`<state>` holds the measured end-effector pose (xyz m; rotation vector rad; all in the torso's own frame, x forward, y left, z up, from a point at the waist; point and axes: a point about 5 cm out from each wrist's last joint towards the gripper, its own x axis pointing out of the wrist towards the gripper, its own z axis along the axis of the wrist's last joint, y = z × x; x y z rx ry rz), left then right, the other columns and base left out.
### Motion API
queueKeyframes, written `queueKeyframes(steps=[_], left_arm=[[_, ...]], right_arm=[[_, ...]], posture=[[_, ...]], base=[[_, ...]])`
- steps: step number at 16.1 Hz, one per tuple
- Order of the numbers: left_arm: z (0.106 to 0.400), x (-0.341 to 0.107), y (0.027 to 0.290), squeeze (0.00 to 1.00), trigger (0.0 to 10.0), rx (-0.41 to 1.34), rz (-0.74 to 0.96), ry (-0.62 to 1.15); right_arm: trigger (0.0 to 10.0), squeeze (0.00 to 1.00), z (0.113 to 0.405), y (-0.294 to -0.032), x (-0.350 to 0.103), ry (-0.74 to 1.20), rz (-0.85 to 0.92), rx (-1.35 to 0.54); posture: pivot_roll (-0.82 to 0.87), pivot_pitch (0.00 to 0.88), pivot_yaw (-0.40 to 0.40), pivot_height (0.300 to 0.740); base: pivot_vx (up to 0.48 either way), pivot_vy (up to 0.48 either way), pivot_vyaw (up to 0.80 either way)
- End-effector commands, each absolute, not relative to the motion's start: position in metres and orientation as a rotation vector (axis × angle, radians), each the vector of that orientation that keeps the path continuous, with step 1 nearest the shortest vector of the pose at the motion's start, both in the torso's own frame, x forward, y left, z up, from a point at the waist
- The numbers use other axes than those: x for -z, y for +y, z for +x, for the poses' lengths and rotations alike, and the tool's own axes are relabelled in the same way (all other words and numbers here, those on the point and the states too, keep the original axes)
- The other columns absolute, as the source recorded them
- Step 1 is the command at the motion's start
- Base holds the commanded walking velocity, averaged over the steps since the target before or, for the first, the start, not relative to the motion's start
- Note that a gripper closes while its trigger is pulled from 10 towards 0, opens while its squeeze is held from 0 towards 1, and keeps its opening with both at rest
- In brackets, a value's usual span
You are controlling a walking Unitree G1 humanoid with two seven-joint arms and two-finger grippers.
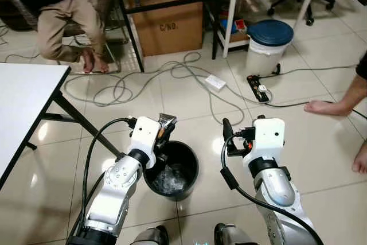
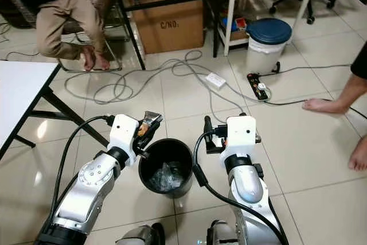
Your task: Picking trash to rubbish bin
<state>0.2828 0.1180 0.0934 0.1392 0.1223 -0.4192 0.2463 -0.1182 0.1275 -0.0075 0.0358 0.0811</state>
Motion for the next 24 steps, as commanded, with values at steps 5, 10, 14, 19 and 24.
queueKeyframes(steps=[5, 10, 14, 19, 24], left_arm=[[0.280, -0.082, 0.123, 0.00, 10.0, 0.422, 0.188, 0.150], [0.282, -0.069, 0.138, 0.00, 10.0, 0.341, 0.216, 0.183], [0.284, -0.062, 0.145, 0.00, 10.0, 0.304, 0.244, 0.197], [0.281, -0.048, 0.153, 0.00, 10.0, 0.299, 0.265, 0.216], [0.278, -0.036, 0.173, 0.00, 10.0, 0.268, 0.314, 0.249]], right_arm=[[10.0, 0.00, 0.246, -0.108, -0.118, 0.077, 0.002, -0.102], [10.0, 0.00, 0.247, -0.095, -0.102, 0.211, 0.164, -0.140], [10.0, 0.00, 0.234, -0.079, -0.100, 0.262, 0.269, -0.272], [10.0, 0.00, 0.214, -0.084, -0.100, 0.321, 0.321, -0.318], [10.0, 0.00, 0.191, -0.087, -0.116, 0.348, 0.463, -0.388]], posture=[[-0.09, 0.232, 0.120, 0.740], [-0.08, 0.288, 0.124, 0.740], [-0.08, 0.305, 0.118, 0.740], [-0.10, 0.320, 0.111, 0.740], [-0.11, 0.333, 0.104, 0.740]], base=[[0.000, 0.000, 0.00], [0.000, 0.000, 0.00], [0.000, 0.000, 0.00], [0.000, 0.000, 0.00], [0.000, 0.000, 0.00]])
